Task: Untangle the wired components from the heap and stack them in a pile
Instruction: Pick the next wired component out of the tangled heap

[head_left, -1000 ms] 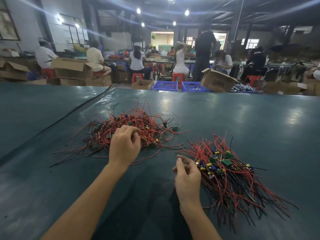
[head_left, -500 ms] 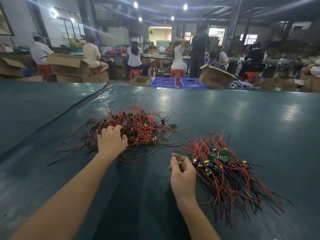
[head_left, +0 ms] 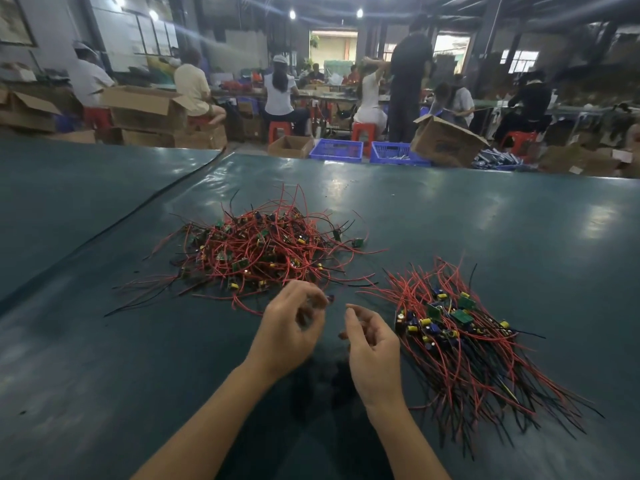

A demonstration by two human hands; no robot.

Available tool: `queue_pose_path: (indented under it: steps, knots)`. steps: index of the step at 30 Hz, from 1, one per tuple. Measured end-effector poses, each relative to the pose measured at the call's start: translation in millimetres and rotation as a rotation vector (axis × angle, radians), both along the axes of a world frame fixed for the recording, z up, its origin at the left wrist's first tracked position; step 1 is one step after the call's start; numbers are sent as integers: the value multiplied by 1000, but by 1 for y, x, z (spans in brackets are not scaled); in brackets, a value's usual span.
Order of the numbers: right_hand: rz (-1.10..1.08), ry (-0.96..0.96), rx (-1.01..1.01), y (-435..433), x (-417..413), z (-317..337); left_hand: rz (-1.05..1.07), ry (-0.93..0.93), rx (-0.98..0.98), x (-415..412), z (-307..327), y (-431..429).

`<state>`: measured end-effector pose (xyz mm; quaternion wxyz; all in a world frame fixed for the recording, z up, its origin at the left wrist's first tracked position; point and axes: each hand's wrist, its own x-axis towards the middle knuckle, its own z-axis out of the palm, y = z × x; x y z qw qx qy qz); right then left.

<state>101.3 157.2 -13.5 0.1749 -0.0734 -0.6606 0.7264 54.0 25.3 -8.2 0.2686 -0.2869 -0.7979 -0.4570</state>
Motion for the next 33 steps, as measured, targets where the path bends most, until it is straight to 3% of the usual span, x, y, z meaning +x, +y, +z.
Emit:
queue_pose_path:
  steps: [5, 11, 17, 20, 25, 33]
  knots:
    - [72, 14, 175, -1, 1, -2, -86, -83, 16, 10, -12, 2]
    - [12, 28, 218, -3, 2, -3, -44, -333, 240, 6, -9, 7]
    - [-8, -53, 166, -1, -16, 0, 34, -613, 652, -8, -4, 21]
    - [-47, -6, 137, 0, -17, -3, -71, -713, 799, -8, -8, 18]
    - [-80, -1, 26, 2, -20, -4, -283, -865, 867, -9, -7, 15]
    - [-66, -30, 2, 3, -21, -4, -303, -954, 992, -14, -3, 13]
